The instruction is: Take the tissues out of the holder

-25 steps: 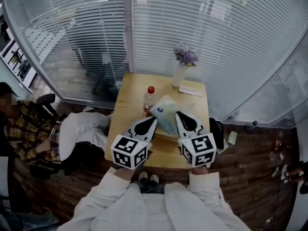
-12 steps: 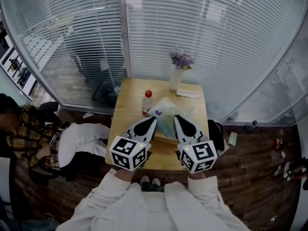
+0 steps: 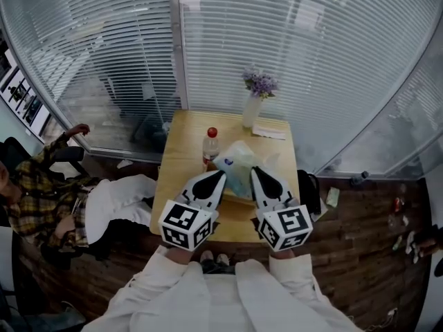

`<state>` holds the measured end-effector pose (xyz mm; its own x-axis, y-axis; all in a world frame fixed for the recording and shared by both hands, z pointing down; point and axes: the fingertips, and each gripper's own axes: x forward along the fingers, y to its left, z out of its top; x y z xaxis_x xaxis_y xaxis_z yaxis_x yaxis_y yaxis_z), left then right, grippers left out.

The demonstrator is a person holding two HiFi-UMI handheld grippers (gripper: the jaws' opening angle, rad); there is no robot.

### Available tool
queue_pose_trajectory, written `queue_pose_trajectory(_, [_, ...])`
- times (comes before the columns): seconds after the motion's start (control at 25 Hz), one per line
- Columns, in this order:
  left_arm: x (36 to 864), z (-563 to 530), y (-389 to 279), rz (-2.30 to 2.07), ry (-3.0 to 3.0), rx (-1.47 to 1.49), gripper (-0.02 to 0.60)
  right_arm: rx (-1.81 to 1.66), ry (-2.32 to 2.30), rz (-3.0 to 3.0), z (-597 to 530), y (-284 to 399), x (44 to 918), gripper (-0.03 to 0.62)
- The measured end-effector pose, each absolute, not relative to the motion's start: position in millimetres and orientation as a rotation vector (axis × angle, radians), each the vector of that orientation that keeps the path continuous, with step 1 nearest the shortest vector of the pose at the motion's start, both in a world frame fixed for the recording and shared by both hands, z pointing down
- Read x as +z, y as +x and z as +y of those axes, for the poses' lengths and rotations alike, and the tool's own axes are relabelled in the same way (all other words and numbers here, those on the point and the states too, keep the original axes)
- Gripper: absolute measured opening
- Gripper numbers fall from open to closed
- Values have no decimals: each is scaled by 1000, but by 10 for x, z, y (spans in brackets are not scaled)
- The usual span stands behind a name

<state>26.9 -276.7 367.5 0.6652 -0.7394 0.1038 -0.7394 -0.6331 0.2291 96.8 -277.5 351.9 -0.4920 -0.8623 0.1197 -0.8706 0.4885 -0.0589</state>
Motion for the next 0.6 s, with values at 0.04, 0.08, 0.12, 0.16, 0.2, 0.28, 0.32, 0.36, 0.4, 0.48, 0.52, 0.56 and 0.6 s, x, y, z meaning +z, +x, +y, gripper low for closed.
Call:
queue_pose_trajectory(0.04, [3687,-2765,267,-1192,2627,-1,8,174,1545,-2650,-2767,973,3522,12])
queue_pose_trajectory(0.08, [3700,-2765,263,-1193,2621,-5,8,178,1548,-2656,-2759,978,3524,11])
queue_pose_trajectory(0.12, [3718,-2768,258,-1192,2613,-8,8,180,1550,-2659,-2751,982,3525,11])
queue_pose_trajectory(0.16, [3739,-2772,253,-1190,2602,-10,8,180,1551,-2661,-2744,985,3526,11])
queue_pose_trajectory(0.2, [3757,-2774,246,-1188,2592,-13,8,179,1551,-2660,-2738,985,3527,12])
queue_pose_trajectory(0.28, [3769,-2773,226,-1189,2577,-20,8,177,1550,-2656,-2726,979,3534,12])
queue_pose_trajectory(0.32, [3770,-2772,219,-1190,2576,-21,8,179,1549,-2654,-2722,976,3542,12])
queue_pose_trajectory(0.36, [3772,-2772,217,-1190,2576,-20,8,182,1548,-2651,-2721,977,3553,12])
queue_pose_trajectory(0.4, [3775,-2774,219,-1189,2577,-19,8,184,1548,-2649,-2723,980,3564,12])
queue_pose_trajectory(0.48, [3776,-2777,226,-1185,2578,-19,8,187,1551,-2644,-2728,990,3574,11])
queue_pose_trajectory(0.52, [3774,-2775,231,-1183,2579,-19,8,188,1553,-2641,-2728,996,3573,12])
queue_pose_trajectory(0.56, [3772,-2771,237,-1181,2580,-18,8,188,1557,-2639,-2727,1003,3571,11])
queue_pose_trajectory(0.6, [3773,-2768,241,-1180,2581,-16,8,189,1559,-2637,-2729,1007,3571,12])
